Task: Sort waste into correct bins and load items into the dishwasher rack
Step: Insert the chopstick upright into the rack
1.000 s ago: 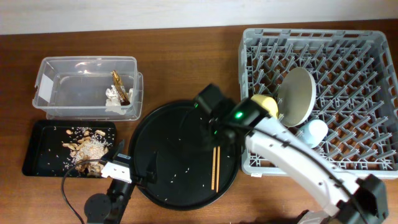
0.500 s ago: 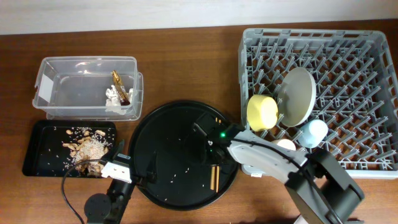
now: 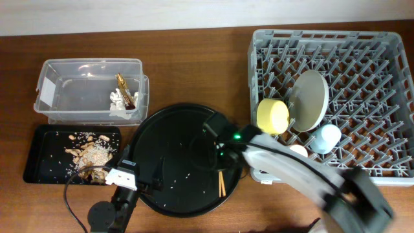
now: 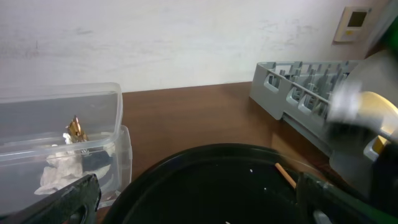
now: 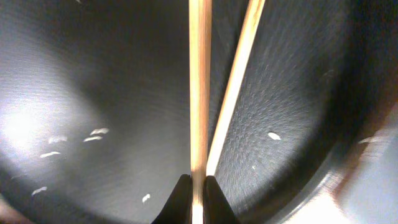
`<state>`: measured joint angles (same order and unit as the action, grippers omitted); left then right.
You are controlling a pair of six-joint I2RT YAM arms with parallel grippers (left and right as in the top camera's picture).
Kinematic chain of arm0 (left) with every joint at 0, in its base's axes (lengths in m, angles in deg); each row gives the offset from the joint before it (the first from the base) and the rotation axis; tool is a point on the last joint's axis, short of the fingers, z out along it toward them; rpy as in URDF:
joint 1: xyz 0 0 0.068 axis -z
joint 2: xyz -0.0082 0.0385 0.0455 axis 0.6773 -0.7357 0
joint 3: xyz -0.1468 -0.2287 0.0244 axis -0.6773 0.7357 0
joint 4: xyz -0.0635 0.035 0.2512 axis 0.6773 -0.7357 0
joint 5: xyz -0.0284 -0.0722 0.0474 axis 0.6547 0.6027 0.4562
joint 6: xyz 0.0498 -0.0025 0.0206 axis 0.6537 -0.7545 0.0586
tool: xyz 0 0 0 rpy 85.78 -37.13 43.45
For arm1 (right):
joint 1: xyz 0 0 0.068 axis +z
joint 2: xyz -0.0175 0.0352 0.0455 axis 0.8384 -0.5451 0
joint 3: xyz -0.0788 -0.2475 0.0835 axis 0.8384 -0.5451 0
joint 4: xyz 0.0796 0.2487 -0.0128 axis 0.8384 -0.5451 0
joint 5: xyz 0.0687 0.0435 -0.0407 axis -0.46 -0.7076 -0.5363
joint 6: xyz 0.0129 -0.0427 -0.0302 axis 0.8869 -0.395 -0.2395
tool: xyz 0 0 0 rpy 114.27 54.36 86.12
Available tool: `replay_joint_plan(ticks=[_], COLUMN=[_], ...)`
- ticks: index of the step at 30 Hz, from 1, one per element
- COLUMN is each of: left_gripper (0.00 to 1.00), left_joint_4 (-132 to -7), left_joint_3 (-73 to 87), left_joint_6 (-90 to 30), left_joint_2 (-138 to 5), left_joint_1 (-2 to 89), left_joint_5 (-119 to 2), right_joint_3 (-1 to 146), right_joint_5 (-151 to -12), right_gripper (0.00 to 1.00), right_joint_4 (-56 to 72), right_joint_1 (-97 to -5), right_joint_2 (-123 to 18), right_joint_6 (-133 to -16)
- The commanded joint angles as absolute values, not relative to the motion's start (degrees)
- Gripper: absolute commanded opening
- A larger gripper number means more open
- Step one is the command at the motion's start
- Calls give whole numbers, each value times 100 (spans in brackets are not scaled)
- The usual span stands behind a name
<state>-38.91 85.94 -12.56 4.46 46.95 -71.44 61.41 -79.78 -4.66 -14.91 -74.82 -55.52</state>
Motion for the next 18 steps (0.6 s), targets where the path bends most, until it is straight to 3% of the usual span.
replay_joint_plan(ticks=[1, 7, 13, 18], left_gripper=[99, 99, 99, 99], left_joint_4=[-3900, -3900, -3900, -3900], left_joint_3=[8625, 8625, 8625, 8625], left_joint_6=[-1168, -1166, -1166, -1168], left_joint_2=[468, 468, 468, 468], left_joint_1=[4658, 4658, 4658, 4658], left_joint_5=[-7095, -7095, -7095, -7095], right_joint_3=[6843, 7057, 7057, 7057], right_joint_5=[-6817, -5687, -6249, -6406], right_gripper=[4, 4, 4, 4], right_joint_4=[-853, -615, 673, 1473], right_joint_1=[-1626, -2842, -4052, -4905], right_joint_2=[-6243, -5463, -6337, -7366], right_joint_6=[-6324, -7275, -8372, -8477])
